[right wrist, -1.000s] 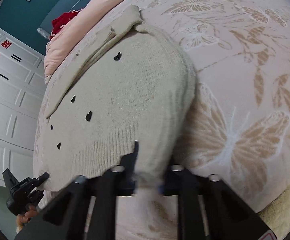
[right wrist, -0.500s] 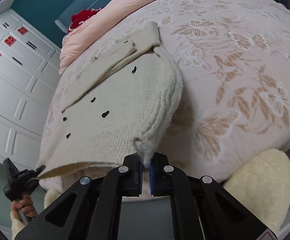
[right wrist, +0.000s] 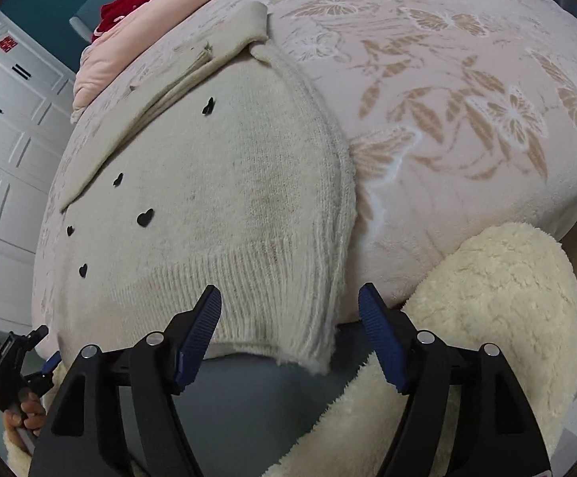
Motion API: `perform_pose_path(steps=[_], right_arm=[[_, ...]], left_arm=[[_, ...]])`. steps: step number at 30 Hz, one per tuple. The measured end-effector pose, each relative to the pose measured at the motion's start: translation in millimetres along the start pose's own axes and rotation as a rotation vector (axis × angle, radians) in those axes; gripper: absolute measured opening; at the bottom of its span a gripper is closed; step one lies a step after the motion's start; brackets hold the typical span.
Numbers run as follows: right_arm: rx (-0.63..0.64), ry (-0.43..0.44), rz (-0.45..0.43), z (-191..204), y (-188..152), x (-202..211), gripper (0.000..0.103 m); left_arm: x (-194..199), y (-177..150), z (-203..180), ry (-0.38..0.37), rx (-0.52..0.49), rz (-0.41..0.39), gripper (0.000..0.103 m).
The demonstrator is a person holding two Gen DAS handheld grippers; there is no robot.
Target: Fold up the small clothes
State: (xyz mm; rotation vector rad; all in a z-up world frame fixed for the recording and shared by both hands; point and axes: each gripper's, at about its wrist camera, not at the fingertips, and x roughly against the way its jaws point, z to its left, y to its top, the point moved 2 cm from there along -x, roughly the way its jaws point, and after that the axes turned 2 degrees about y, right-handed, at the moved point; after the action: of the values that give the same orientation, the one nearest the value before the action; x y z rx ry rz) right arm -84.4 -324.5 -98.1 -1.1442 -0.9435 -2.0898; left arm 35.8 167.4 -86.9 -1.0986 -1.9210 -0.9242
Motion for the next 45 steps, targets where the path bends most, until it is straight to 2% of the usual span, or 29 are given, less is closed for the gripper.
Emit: perform_pose_path(steps=[3, 5, 7, 8, 9, 11, 14, 18, 20, 23, 26, 28, 29, 31, 32, 35, 36, 37, 38, 39, 40, 41, 42, 43, 45], right_arm=[[-0.009, 0.016, 0.025, 4.5, 7.1, -15.9, 0.070], [-0.003, 0.033, 0.035, 11.3, 10.6, -21.9, 0.061], [0.009, 0.047, 0.027, 19.5, 12.9, -22.5, 0.022], [0.029, 0.050, 0.028, 24.3, 15.1, -21.8, 0.015], [0.053, 0.081, 0.035, 30.6, 18.4, -19.0, 0.013], [0.091, 0.143, 0.010, 42.2, 26.9, -2.8, 0.011], [0.196, 0.179, -0.019, 56.8, 38.9, 34.0, 0.009], [0.350, 0.123, 0.059, 52.1, 32.6, 68.7, 0.007], [0.398, 0.089, 0.133, 39.4, 17.1, 79.8, 0.007], [0.405, 0.105, 0.233, 19.7, -20.1, 97.9, 0.007], [0.362, 0.179, 0.298, 15.7, -57.7, 118.8, 0.007], [0.341, 0.238, 0.296, 24.1, -65.0, 133.4, 0.007], [0.343, 0.261, 0.269, 30.7, -58.2, 140.2, 0.007], [0.351, 0.310, 0.167, 46.5, -22.8, 150.3, 0.007], [0.346, 0.333, 0.108, 53.5, 1.2, 151.6, 0.007], [0.307, 0.384, -0.076, 66.4, 81.4, 132.7, 0.009], [0.282, 0.388, -0.140, 67.7, 105.3, 119.7, 0.011], [0.254, 0.362, -0.202, 67.9, 126.4, 105.4, 0.019], [0.202, 0.329, -0.254, 66.4, 141.8, 91.2, 0.023], [0.137, 0.285, -0.293, 60.6, 152.8, 78.0, 0.030], [0.088, 0.237, -0.314, 57.4, 157.7, 67.9, 0.034], [0.063, 0.207, -0.325, 55.9, 157.6, 61.6, 0.034], [0.061, 0.194, -0.338, 55.8, 152.9, 58.2, 0.037], [0.069, 0.191, -0.346, 56.3, 146.2, 56.2, 0.049], [0.103, 0.162, -0.356, 55.8, 130.8, 51.6, 0.064]], left_arm=[[-19.0, 0.2, -8.7, 0.010, -0.029, 0.027, 0.074], [-31.9, -3.6, -12.9, 0.020, -0.024, 0.047, 0.075], [-33.7, -5.8, -23.7, 0.041, -0.080, 0.027, 0.074], [-36.0, -6.7, -30.0, 0.029, -0.106, 0.046, 0.059], [-37.8, -7.0, -33.8, 0.015, -0.118, 0.072, 0.036], [-34.2, -5.7, -41.2, -0.017, -0.134, 0.108, 0.012], [-4.4, -3.9, -52.1, -0.047, -0.174, 0.066, 0.010], [43.7, -7.6, -50.0, -0.092, -0.199, 0.052, 0.007], [62.5, -16.5, -42.3, -0.086, -0.215, 0.070, 0.006], [85.8, -40.9, -23.0, -0.084, -0.221, 0.136, 0.006], [106.0, -72.2, -13.2, -0.084, -0.229, 0.211, 0.006], [121.1, -81.0, -12.3, -0.099, -0.203, 0.235, 0.006], [129.7, -77.0, -17.4, -0.123, -0.195, 0.224, 0.006], [144.1, -53.7, -36.7, -0.149, -0.230, 0.152, 0.006], [146.8, -36.4, -51.4, -0.172, -0.262, 0.112, 0.007], [133.9, 20.5, -100.4, -0.174, -0.366, -0.042, 0.008], [123.1, 39.7, -115.4, -0.169, -0.389, -0.092, 0.011], [108.7, 56.7, -128.2, -0.145, -0.402, -0.148, 0.013], [91.5, 72.8, -138.2, -0.114, -0.416, -0.195, 0.027], [75.6, 87.9, -142.4, -0.043, -0.396, -0.250, 0.054], [60.6, 99.2, -141.0, 0.041, -0.363, -0.294, 0.068], [45.6, 110.5, -136.3, 0.093, -0.334, -0.295, 0.074], [34.1, 116.9, -130.0, 0.124, -0.301, -0.268, 0.074], [27.3, 119.7, -123.3, 0.111, -0.274, -0.237, 0.074], [28.4, 116.8, -109.1, 0.062, -0.249, -0.220, 0.075]])
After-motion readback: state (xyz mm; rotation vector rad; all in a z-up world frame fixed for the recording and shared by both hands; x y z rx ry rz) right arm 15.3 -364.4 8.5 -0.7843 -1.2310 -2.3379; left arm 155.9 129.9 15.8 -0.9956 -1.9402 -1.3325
